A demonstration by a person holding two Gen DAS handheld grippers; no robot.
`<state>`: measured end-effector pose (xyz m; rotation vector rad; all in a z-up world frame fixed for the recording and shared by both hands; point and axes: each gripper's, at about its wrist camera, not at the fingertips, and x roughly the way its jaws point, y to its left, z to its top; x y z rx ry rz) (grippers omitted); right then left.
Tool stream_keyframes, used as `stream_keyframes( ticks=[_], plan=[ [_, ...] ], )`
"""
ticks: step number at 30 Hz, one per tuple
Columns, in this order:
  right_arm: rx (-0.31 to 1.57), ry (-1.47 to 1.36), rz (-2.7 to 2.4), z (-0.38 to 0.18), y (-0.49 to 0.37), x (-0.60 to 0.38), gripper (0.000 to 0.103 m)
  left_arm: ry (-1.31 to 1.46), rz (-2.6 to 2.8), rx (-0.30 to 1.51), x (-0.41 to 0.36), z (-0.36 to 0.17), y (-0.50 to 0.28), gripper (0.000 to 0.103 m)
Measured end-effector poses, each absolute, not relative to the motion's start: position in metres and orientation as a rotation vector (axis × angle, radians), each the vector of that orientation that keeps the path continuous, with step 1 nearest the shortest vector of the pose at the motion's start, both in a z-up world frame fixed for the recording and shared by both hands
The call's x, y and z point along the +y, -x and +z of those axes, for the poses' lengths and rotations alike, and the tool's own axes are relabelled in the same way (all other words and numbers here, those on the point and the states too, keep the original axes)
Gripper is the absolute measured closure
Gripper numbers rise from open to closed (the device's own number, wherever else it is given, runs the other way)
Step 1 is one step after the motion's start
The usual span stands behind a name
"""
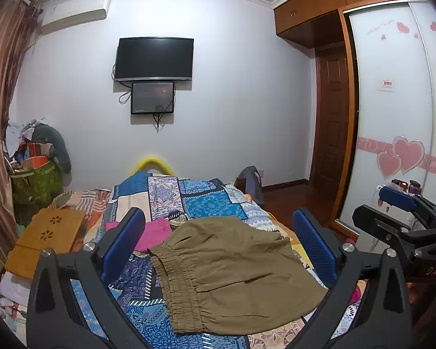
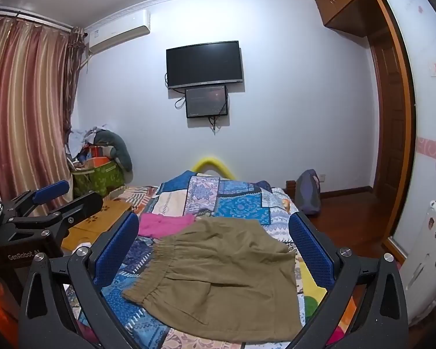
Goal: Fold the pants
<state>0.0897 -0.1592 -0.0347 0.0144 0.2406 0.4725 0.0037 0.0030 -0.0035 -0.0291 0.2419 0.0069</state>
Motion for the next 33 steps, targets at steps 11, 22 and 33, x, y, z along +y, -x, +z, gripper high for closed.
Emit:
stream_keyframes(
  ticks=[11, 22, 33],
  plan=[
    [0.243, -0.012, 0.470, -0.0368, -0.0904, -0.1595, 0.000, 0.039, 0.007, 0.247, 0.0038, -0.0061, -0.0062, 0.000],
    [0.243, -0.006, 0.468, -0.0374, -0.0911, -0.1590, 0.000, 0.046, 0.013, 0.248, 0.0055, -0.0062, -0.0066, 0.000],
    [0.242, -0.007, 0.462, -0.0392, -0.0931, -0.1593, 0.000, 0.041, 0.016, 0.250, 0.0041, -0.0066, -0.0081, 0.000]
  ],
)
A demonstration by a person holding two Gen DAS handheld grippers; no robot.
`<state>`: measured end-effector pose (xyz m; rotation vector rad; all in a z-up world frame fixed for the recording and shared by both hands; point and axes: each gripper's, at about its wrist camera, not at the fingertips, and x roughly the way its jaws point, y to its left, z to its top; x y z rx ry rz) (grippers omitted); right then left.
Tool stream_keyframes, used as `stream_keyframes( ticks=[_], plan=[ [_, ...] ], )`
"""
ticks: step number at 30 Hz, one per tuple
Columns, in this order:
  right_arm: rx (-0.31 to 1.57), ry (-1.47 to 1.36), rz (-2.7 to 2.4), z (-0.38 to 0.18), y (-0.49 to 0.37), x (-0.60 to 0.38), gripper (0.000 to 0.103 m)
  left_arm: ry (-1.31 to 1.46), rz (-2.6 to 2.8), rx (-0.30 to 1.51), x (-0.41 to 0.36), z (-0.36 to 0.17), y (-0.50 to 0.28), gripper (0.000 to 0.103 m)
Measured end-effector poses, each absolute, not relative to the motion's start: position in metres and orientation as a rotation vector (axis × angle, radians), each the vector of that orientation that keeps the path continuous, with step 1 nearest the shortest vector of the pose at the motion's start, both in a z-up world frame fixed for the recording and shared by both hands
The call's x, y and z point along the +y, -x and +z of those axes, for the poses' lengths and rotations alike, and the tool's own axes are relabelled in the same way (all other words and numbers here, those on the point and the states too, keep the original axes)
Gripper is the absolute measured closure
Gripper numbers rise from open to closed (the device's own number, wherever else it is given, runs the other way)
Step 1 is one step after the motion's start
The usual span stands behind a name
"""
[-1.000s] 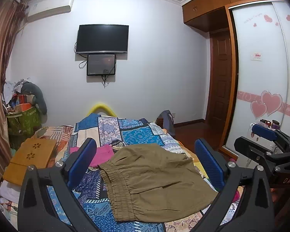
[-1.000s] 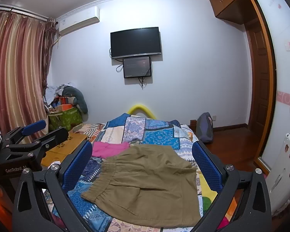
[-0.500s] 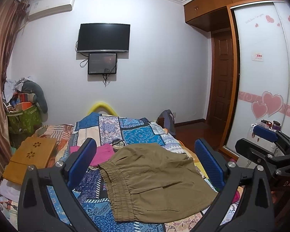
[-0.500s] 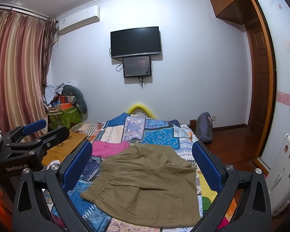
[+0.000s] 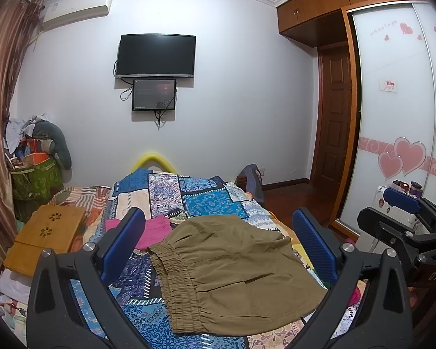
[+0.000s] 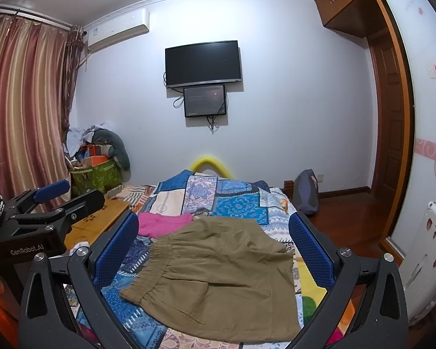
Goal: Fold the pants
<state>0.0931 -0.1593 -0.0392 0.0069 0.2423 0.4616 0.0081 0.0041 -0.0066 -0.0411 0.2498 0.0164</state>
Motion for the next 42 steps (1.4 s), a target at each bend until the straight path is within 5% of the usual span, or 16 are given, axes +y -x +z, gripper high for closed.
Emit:
stream_keyframes(
  ticks=[42],
  plan=[
    [0.317, -0.027, 0.415, -0.058, -0.122, -0.174, 0.000, 0.036, -0.008, 0.391, 0.007, -0.038, -0.063, 0.000]
  ],
)
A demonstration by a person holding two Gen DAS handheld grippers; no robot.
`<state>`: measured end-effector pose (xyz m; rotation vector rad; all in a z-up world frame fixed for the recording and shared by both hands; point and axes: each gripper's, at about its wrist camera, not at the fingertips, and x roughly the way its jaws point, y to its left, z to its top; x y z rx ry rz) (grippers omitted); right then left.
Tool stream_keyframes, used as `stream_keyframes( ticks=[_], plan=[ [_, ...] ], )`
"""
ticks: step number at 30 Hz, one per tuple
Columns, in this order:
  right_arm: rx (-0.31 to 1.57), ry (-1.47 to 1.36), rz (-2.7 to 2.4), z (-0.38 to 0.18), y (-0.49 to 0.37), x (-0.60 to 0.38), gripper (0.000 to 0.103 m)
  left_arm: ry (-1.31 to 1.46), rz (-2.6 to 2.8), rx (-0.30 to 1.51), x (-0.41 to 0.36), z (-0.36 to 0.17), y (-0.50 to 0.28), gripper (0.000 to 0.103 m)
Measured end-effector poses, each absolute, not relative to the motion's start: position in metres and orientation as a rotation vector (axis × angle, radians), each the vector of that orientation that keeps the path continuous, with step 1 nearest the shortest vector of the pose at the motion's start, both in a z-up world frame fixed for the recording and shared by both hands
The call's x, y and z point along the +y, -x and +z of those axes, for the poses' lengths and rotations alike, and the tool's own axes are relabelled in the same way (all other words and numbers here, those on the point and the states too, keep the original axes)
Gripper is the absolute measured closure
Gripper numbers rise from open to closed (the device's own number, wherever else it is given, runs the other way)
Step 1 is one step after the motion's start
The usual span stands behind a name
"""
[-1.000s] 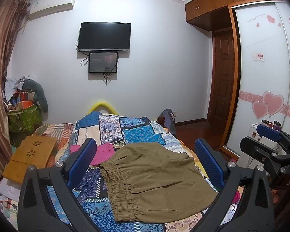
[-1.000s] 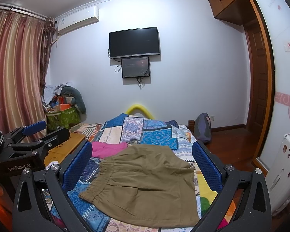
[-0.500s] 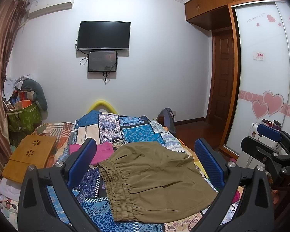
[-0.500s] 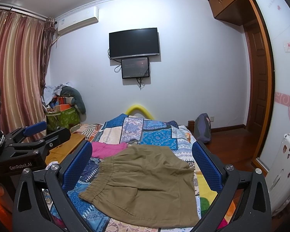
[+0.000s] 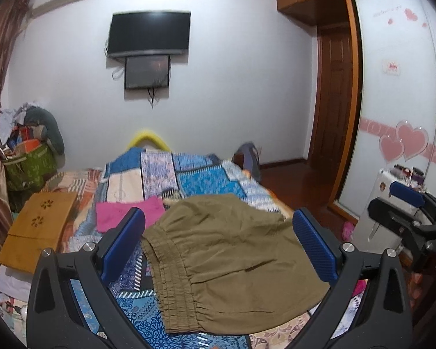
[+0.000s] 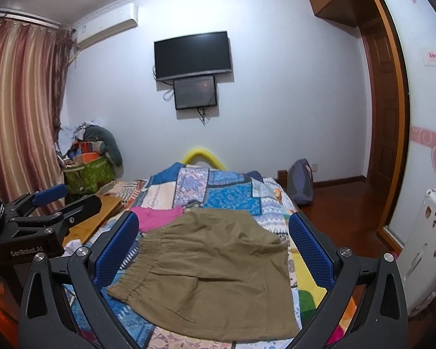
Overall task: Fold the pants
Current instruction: 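Grasp the elastic waistband with the left tool while the right tool grasps the leg edge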
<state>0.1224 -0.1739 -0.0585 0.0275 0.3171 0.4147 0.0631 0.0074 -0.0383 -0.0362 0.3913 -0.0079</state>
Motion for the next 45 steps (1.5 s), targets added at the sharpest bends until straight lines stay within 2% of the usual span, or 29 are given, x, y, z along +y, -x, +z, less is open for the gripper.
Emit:
stream_keyframes(
  ticks=[12, 15, 18, 22, 24, 28, 33, 35, 37, 40, 42, 44, 45],
  plan=[
    [0.552, -0.035, 0.324, -0.130, -0.200, -0.207, 0.000, 0.045, 0.087, 0.678, 0.050, -0.125, -0.154, 0.001],
    [0.601, -0.016, 0.318, -0.145, -0.219, -0.214, 0.000, 0.016, 0.097, 0.752, 0.061, -0.146, -0.175, 0.010],
    [0.640, -0.004, 0.315, -0.159, -0.238, -0.219, 0.001, 0.024, 0.085, 0.824, 0.075, -0.165, -0.196, 0.014],
    [0.708, 0.026, 0.309, -0.181, -0.268, -0.223, 0.014, 0.050, 0.091, 0.895, 0.094, -0.188, -0.221, 0.016],
    [0.747, 0.023, 0.320, -0.192, -0.282, -0.227, 0.016, 0.069, 0.083, 0.933, 0.103, -0.198, -0.230, 0.018],
    [0.812, 0.046, 0.342, -0.213, -0.309, -0.230, 0.027, 0.097, 0.073, 1.009, 0.113, -0.220, -0.244, 0.027],
    [0.890, 0.039, 0.372, -0.236, -0.334, -0.230, 0.039, 0.157, 0.028, 1.051, 0.119, -0.235, -0.254, 0.028],
    [0.918, 0.043, 0.389, -0.244, -0.340, -0.229, 0.048, 0.177, 0.008, 1.053, 0.120, -0.236, -0.257, 0.031],
    [0.954, 0.047, 0.414, -0.253, -0.345, -0.226, 0.055, 0.183, -0.022, 1.067, 0.116, -0.239, -0.262, 0.037],
    [0.947, 0.083, 0.425, -0.256, -0.347, -0.223, 0.056, 0.130, -0.026, 1.072, 0.105, -0.243, -0.267, 0.039],
    [0.945, 0.123, 0.413, -0.258, -0.346, -0.219, 0.061, 0.062, -0.026, 1.061, 0.097, -0.243, -0.269, 0.043],
    [0.932, 0.155, 0.402, -0.257, -0.343, -0.218, 0.077, -0.022, -0.012, 1.048, 0.090, -0.241, -0.270, 0.045],
    [0.930, 0.165, 0.399, -0.256, -0.342, -0.219, 0.081, -0.059, -0.007, 1.043, 0.089, -0.241, -0.271, 0.045]
  ],
)
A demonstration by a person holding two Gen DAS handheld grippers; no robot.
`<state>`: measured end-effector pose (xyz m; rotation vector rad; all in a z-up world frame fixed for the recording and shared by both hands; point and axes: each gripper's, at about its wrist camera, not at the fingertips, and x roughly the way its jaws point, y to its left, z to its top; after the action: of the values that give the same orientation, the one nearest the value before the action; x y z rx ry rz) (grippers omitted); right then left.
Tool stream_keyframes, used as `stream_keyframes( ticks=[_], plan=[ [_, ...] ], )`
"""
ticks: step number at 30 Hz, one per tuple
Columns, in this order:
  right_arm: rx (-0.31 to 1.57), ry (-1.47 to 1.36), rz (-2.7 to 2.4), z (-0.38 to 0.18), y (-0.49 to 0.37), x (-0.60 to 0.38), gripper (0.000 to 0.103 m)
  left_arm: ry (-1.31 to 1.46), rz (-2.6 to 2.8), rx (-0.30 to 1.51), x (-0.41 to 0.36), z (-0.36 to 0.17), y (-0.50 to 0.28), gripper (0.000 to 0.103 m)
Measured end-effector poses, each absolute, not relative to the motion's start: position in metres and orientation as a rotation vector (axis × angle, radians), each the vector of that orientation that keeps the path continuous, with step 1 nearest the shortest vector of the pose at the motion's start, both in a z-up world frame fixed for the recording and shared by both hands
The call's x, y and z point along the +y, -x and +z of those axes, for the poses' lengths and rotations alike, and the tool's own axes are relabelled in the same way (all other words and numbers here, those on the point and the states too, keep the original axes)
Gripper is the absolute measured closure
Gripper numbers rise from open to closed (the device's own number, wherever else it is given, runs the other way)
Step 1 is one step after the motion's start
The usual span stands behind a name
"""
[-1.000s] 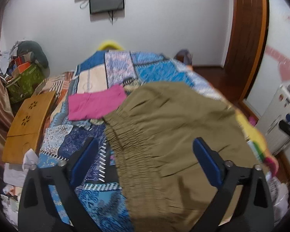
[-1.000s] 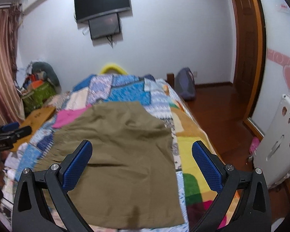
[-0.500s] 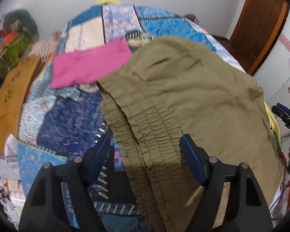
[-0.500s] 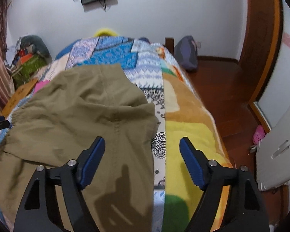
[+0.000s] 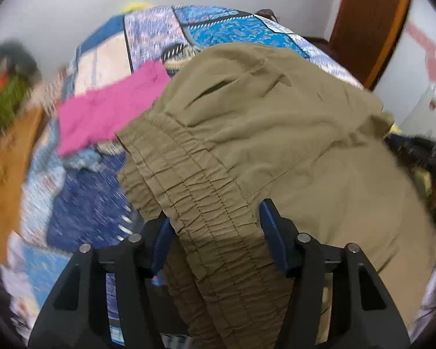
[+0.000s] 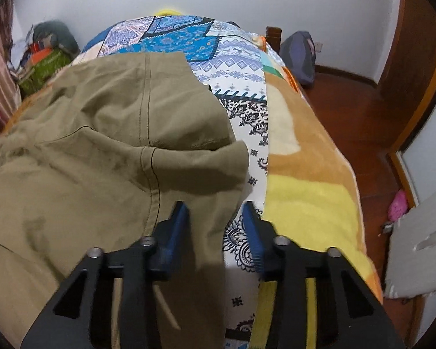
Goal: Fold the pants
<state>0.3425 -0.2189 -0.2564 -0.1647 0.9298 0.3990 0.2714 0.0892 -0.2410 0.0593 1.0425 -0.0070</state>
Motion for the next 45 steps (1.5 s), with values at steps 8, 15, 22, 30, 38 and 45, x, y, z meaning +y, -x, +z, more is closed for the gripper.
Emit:
stream_keyframes(
  ticks=[8, 15, 22, 30, 38, 45],
  plan=[
    [0.967, 0.148, 0.440, -0.253, -0.321, -0.215, 0.095, -0.143, 0.027, 1.040, 0.108, -0.244, -0.282, 0.046],
    [1.000, 0.108, 0.429, -0.248, -0.320, -0.214, 0.091, -0.020, -0.031, 1.070, 0.127, -0.235, -0.282, 0.045],
    [0.925, 0.121, 0.419, -0.214, -0.311, -0.222, 0.066, 0.030, 0.028, 0.999, 0.151, -0.200, -0.280, 0.041],
    [0.861, 0.101, 0.427, -0.199, -0.354, -0.207, 0.055, 0.128, -0.039, 1.097, 0.159, -0.222, -0.316, 0.036],
    [0.998, 0.067, 0.504, -0.252, -0.400, -0.184, 0.065, 0.042, -0.037, 1.106, 0.141, -0.242, -0.327, 0.040],
    [0.974, 0.188, 0.487, -0.262, -0.401, -0.170, 0.086, -0.038, 0.053, 1.060, 0.143, -0.238, -0.326, 0.051]
  ],
)
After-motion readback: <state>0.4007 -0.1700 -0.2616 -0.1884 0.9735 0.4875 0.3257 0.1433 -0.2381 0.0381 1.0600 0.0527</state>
